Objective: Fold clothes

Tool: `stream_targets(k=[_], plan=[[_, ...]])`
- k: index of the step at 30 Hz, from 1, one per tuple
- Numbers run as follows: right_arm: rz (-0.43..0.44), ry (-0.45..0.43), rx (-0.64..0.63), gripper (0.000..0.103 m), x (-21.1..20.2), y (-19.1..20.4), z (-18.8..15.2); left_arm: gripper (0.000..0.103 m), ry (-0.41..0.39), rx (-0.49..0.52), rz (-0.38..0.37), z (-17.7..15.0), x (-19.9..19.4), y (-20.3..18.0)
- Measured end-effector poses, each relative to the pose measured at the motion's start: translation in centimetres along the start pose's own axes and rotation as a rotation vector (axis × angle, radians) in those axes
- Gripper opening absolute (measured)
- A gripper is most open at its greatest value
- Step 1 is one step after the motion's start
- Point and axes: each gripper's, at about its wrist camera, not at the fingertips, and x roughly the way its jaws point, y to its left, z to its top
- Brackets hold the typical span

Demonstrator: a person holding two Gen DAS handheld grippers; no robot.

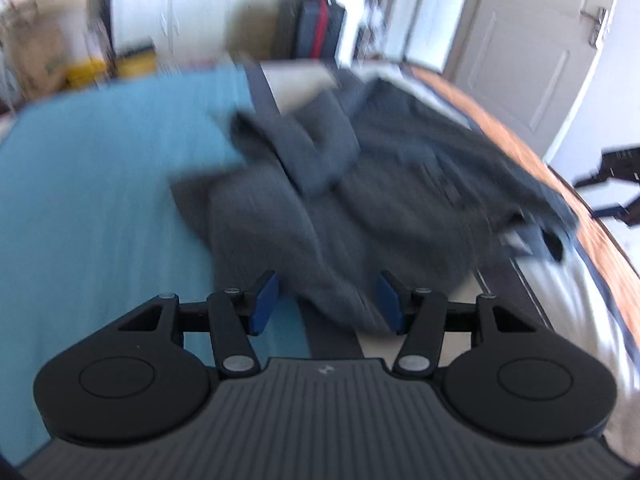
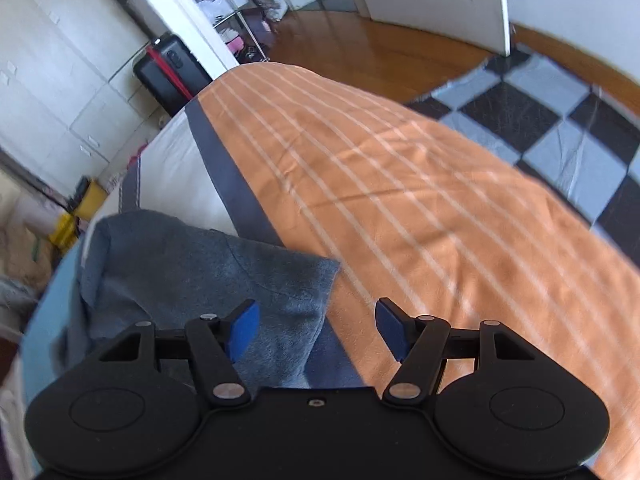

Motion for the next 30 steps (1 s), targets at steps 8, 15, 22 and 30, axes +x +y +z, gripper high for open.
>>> stream_targets(k=[8, 15, 22, 30], plan=[[0.223, 0.17, 0.18, 0.072, 2.4, -0.6, -1.4, 0.051, 0.176, -0.209, -0.353, -0.9, 3.3, 1.6], [0.253, 0.064, 0.125, 0.042, 3.9, 0.0, -1.2, 0.01, 0.05, -0.037, -0.225, 0.4, 3.9, -0.5], [0.121, -0.307, -0.249, 0.01, -1.0, 4.5, -1.8, 0.004, -0.142, 0.052, -0.232, 6.0, 0.9, -0.8], [0.186, -0.418, -0.506, 0.012, -1.5, 8.6, -3.0, 0.004, -0.012, -0.082, -0.336, 9.1, 3.5, 1.5]])
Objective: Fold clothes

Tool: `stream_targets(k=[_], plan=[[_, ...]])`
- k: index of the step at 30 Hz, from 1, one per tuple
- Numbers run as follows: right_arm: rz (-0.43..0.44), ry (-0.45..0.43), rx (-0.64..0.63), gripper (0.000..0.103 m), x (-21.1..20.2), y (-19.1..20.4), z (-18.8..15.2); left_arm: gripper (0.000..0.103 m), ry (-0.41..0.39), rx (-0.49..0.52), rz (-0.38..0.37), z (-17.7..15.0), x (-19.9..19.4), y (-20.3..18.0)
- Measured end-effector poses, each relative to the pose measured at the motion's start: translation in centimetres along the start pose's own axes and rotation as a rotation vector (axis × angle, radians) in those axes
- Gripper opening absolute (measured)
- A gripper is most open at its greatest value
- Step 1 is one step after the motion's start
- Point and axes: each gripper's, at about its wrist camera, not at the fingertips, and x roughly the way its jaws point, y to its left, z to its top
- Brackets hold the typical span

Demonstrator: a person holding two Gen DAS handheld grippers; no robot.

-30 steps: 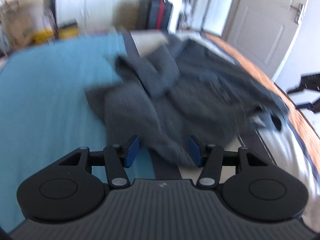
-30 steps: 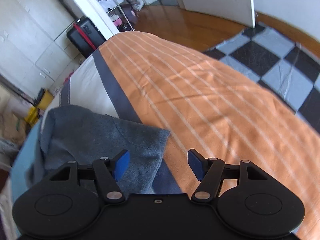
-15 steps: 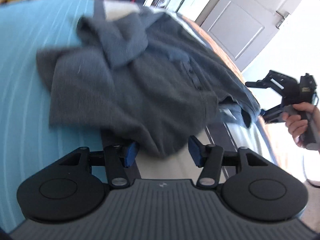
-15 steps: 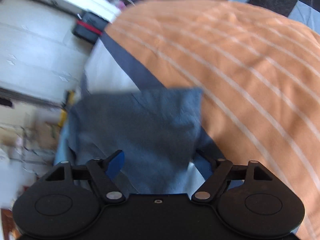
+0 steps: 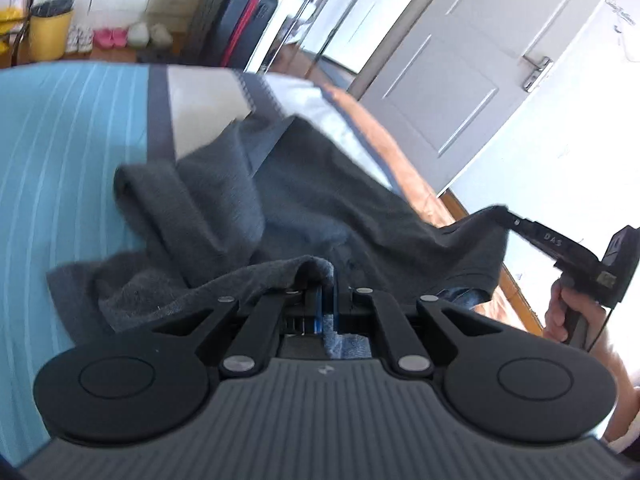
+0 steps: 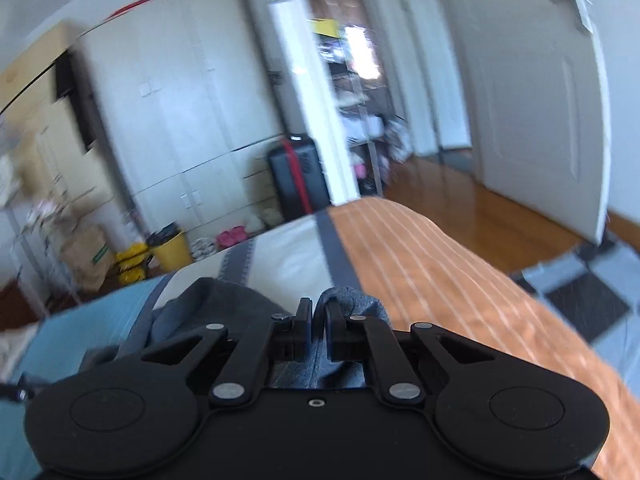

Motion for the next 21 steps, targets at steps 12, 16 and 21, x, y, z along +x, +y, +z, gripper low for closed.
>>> stream_targets(k=[12, 16, 21], plan=[[0.045, 0.46, 0.707, 0.055, 2.8, -8.5, -5.4, 0.013, 0.12, -0.278, -0.099, -6.0, 2.5, 3.0], [0.122, 0.544, 0.648, 0.057, 2.8, -6.3, -5.9, 0.041, 0.08, -0.218, -0.032, -5.9, 2.2, 2.2], [0.086, 0.537, 0.334, 0.042, 4.3, -1.6, -5.8, 0.024, 0.012, -0.081, 0.034, -5.5, 2.3, 1.2]])
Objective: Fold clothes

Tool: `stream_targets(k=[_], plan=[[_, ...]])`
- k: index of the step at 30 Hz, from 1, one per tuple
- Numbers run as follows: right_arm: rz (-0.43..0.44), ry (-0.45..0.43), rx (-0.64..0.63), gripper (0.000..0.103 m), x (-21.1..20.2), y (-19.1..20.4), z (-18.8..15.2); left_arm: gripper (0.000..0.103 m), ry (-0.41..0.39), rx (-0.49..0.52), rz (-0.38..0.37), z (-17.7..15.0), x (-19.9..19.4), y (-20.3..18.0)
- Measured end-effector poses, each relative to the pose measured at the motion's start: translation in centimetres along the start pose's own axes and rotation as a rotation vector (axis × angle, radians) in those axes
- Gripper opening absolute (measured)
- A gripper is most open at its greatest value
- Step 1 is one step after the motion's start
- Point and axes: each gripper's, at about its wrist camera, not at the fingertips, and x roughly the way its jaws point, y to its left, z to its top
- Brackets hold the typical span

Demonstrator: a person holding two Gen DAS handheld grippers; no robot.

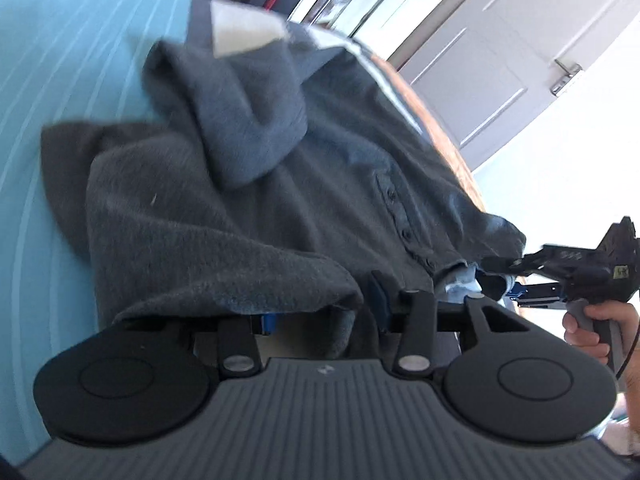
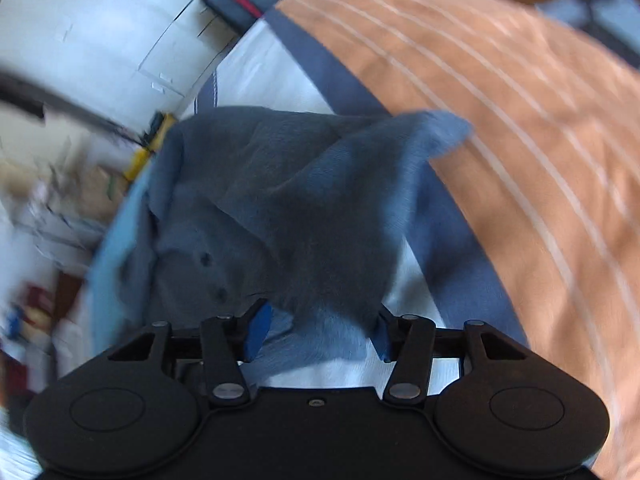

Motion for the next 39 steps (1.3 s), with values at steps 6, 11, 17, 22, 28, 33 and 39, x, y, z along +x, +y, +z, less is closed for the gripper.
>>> stream_targets(k=[6, 11, 17, 22, 28, 33, 39], plan=[[0.309, -0.062, -0.064, 0.012, -3.0, 1.9, 0.3, 0.003, -0.199, 0.114, 0.114, 1.1, -7.9, -3.5], [0.319, -0.094, -0.123, 0.012, -7.3, 4.0, -0.8, 0.003, -0.325, 0.027, 0.143, 0.5, -15.6, -3.8], [-0.068, 0.157, -0.364, 0.012, -1.5, 7.5, -4.2, 0.003, -0.04, -0.029, 0.333, -3.1, -10.5, -1.2], [-0.082, 0.116, -0.344, 0.012, -2.0, 6.7, -3.8, 0.003, 0.039, -0.059, 0.332, -3.1, -8.8, -1.0], [0.173, -0.052, -0.433, 0.012, -7.0, 8.3, -5.4, 0.004, -0.138, -0.081, 0.301, -2.5, -13.7, -1.4], [-0.023, 0.037, -0.471, 0.012, -4.5, 8.5, -6.0, 0.003, -0.003, -0.056, 0.361, -2.8, -11.7, -0.8], [0.086, 0.095, -0.351, 0.024, -4.4, 5.3, -5.0, 0.005, 0.064, -0.122, 0.359, -3.9, -10.6, 1.4]])
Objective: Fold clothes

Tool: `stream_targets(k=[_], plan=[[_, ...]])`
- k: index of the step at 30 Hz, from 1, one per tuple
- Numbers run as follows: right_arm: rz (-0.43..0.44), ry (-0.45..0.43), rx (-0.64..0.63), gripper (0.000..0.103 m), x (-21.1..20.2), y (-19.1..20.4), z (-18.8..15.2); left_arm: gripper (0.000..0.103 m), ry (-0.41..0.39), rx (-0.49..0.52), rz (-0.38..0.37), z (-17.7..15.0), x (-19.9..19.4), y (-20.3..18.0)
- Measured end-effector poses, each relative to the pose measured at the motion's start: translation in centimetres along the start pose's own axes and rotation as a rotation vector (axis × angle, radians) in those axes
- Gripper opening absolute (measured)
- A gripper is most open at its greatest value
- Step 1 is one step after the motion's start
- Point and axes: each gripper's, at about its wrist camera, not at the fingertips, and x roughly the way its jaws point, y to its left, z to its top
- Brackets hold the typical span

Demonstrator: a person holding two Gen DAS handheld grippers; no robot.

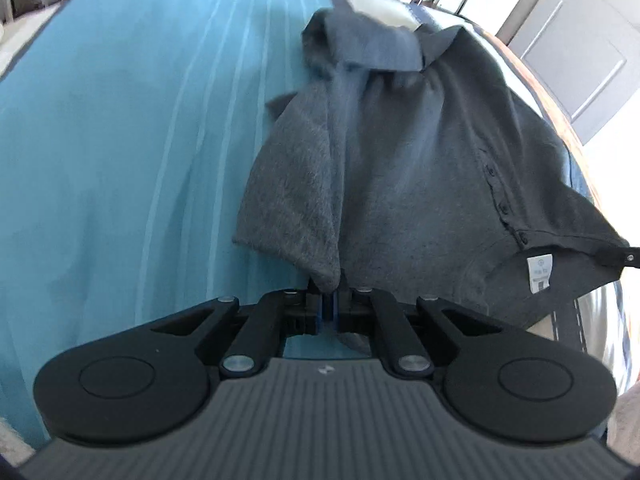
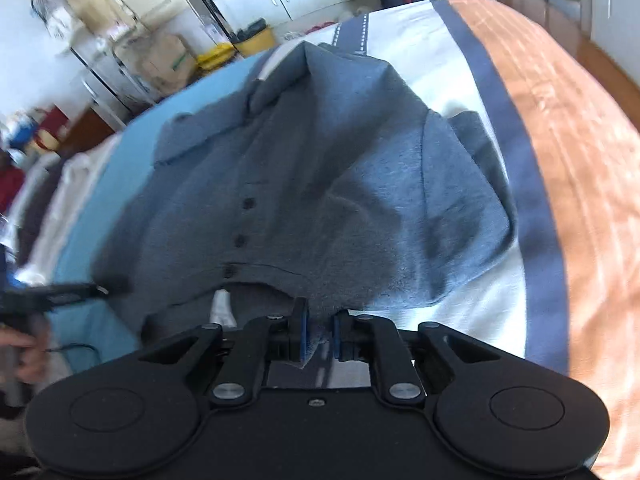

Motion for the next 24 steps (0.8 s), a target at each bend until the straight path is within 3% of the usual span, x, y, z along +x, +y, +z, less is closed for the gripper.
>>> stream_targets(k=[5, 7, 10, 14, 18, 21, 24], plan=[[0.02, -0.206, 0.15, 0.036, -3.9, -2.3, -0.9, 0.007, -0.21, -0.024, -0.064, 0.4, -4.3, 0.7], [-0.038, -0.273, 0.223, 0.038, -4.9, -3.9, -0.5, 0.008, -0.275, 0.007, -0.081, 0.3, -5.7, 0.0], [-0.116, -0.347, 0.294, 0.04, -5.9, -5.1, -0.3, 0.008, -0.314, 0.054, -0.079, 0.1, -6.9, -1.2], [-0.204, -0.378, 0.35, 0.039, -5.4, -6.8, 1.2, 0.008, -0.36, 0.101, -0.027, 0.0, -8.1, -2.9], [-0.237, -0.337, 0.408, 0.039, -3.4, -9.1, 2.6, 0.009, -0.633, 0.018, 0.12, -1.9, -10.4, -2.3], [-0.237, -0.246, 0.402, 0.039, -0.1, -10.0, 3.7, 0.009, -0.537, 0.038, 0.168, -1.3, -9.0, -2.2], [-0.25, -0.22, 0.352, 0.04, 2.2, -9.8, 4.6, 0.011, -0.364, 0.039, 0.056, -1.0, -6.9, -2.8]])
